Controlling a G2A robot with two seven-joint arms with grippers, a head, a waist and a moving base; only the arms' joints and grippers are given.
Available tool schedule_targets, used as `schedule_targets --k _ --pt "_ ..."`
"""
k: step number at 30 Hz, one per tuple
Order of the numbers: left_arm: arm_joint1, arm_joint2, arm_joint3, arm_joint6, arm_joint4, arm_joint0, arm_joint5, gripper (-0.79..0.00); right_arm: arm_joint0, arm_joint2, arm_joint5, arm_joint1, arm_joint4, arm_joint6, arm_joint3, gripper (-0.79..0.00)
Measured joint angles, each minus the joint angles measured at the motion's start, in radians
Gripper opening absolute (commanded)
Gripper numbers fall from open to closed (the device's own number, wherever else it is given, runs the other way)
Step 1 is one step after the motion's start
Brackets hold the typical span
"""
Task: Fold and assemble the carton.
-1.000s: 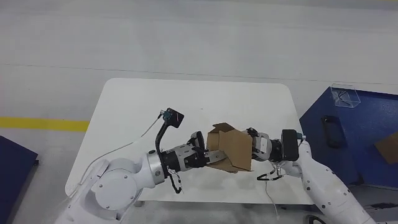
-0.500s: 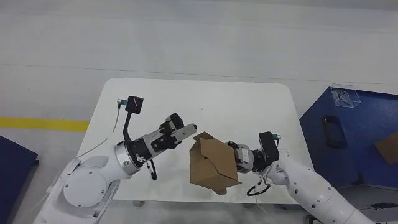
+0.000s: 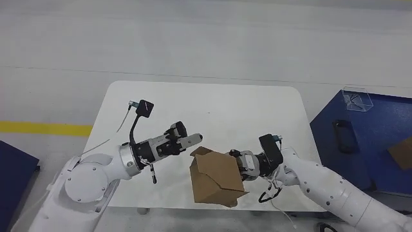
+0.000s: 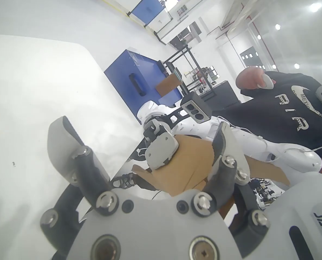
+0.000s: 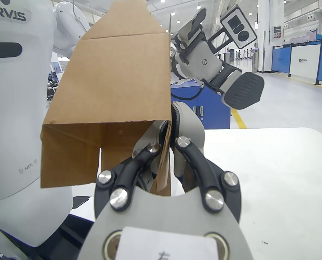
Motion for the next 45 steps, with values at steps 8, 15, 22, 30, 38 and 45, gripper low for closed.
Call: schedule_targets --k 8,15,22,30,38,45 --pt "0.001 0.020 -0.020 -0.060 -0.038 -0.003 -0.024 0.000 0.016 -0.010 0.000 0.017 0.018 0.000 0.007 -0.785" --pt "0.000 0.055 -0.031 -0.073 -0.029 -0.007 -0.032 0.000 0.017 -0.010 0.000 0.025 0.026 0.000 0.011 -0.785" --pt "-0.005 0.097 -0.011 -0.044 0.011 -0.030 -0.024 0.000 0.013 -0.004 0.000 0.028 0.031 0.000 0.007 -0.785" --pt "-0.006 0.098 0.005 -0.045 -0.005 -0.044 -0.009 0.000 0.006 0.008 0.000 0.029 0.037 0.000 -0.004 -0.785" --pt "0.002 0.016 -0.016 -0.010 -0.038 -0.009 -0.028 0.000 -0.005 0.035 0.000 0.031 0.066 0.000 0.001 -0.785" --pt "0.006 -0.045 -0.068 0.064 -0.077 0.067 -0.083 0.000 -0.031 0.107 0.005 0.030 0.098 -0.005 0.020 -0.785"
